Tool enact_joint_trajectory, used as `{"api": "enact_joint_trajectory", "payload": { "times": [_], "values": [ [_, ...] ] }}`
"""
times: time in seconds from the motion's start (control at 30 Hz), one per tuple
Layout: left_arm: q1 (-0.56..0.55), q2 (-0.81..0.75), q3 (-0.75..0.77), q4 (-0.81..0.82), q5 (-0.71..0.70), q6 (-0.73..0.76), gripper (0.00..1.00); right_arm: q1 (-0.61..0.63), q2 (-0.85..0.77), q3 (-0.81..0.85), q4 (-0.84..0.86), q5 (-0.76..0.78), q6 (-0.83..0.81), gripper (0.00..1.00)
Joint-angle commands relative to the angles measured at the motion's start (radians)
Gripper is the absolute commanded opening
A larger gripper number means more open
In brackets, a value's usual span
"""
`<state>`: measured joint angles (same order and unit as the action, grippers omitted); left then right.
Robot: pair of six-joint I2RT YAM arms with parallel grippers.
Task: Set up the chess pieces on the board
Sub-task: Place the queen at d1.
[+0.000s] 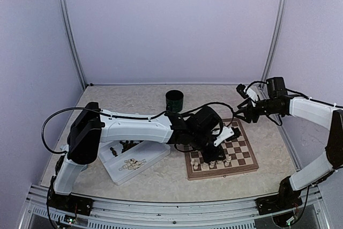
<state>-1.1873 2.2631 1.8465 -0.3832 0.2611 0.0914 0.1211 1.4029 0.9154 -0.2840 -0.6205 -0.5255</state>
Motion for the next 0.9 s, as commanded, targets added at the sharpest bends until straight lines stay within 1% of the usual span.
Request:
{"api": "enact_joint_trajectory", "payload": {
  "times": [0.0,0.33,0.57,0.73,0.87],
  "values": [
    [-0.006,0.036,0.057,-0.014,-0.002,0.011,0.08,-0.005,0.013,0.012,-0.013,-0.017,-0.01,0.53],
    [-0.006,0.077,0.111,-0.056,0.009,0.011,0.08,-0.005,0.022,0.016,-0.023,-0.022,-0.02,0.53],
    [-0.006,0.084,0.122,-0.085,0.019,0.006,0.08,-0.005,0.025,0.017,-0.027,-0.025,-0.025,0.53],
    [-0.006,0.087,0.119,-0.085,0.027,-0.001,0.11,-0.005,0.024,0.019,-0.029,-0.028,-0.025,0.53],
    [-0.005,0.093,0.121,-0.076,0.033,-0.001,0.12,-0.005,0.025,0.019,-0.031,-0.03,-0.027,0.54]
  ]
}}
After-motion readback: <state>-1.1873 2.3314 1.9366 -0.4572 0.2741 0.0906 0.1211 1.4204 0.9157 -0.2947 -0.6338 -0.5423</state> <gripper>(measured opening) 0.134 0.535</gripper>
